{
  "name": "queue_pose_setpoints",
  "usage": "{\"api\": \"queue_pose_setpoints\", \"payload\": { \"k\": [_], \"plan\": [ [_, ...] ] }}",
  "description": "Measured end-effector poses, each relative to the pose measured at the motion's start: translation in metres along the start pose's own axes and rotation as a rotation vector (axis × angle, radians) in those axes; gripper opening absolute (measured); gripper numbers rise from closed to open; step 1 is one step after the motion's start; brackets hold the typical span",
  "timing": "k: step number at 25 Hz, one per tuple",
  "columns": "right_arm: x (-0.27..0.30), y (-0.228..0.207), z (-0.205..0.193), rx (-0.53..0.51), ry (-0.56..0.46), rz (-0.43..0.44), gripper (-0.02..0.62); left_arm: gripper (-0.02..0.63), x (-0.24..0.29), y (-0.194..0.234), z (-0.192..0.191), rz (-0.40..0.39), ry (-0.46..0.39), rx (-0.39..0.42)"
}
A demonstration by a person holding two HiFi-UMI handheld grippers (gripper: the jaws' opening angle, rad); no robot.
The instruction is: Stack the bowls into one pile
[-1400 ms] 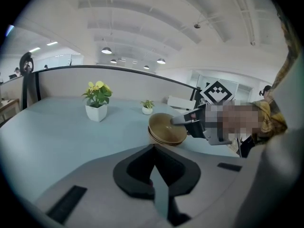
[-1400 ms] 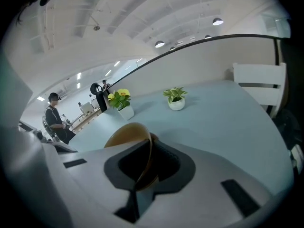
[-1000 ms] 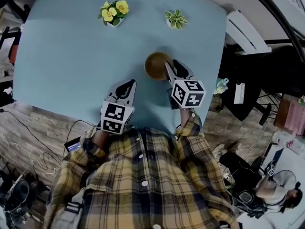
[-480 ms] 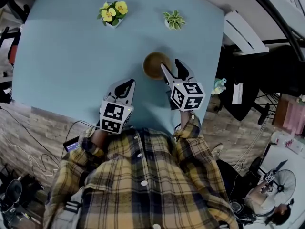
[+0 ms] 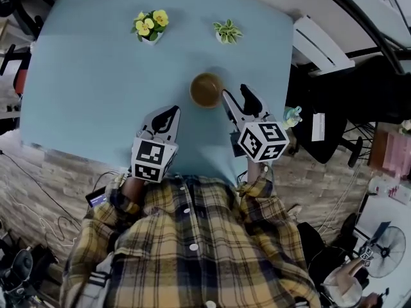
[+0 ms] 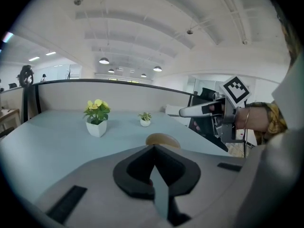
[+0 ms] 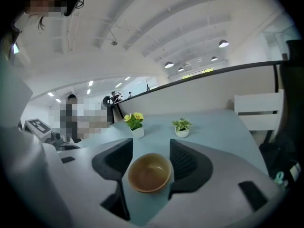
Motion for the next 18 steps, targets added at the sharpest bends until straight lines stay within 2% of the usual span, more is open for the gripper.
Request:
{"api": "queue_pose_setpoints", "payload": {
  "k": [5, 10, 15, 18],
  "plan": [
    [-0.031, 0.013, 0.017, -0.066, -0.06, 0.005, 0.241, -0.009, -0.016, -0.019, 0.021, -0.027, -0.064, 0.019],
    [-0.063, 0.023, 0.029, -0.141, -0.118, -0.046, 0.215, -0.009, -0.033, -0.039, 0.04, -0.055, -0.127, 0.039],
    [-0.102, 0.027, 0.036, -0.114, -0.183, -0.087, 0.109, -0.009, -0.052, -0.049, 0.053, -0.045, -0.182, 0.09],
    [-0.124, 0.028, 0.039, -0.107, -0.214, -0.115, 0.075, -0.009, -0.062, -0.055, 0.062, -0.05, -0.212, 0.107]
  ]
}}
Point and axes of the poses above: the fingertips, and each gripper's own axes: x forward along the fingers, y to its left, z out of its top, the point moved 2 cm from there along -x, backward along the fingers, and after that the axes turned 10 degrees about -x, right-handed, at the moved point
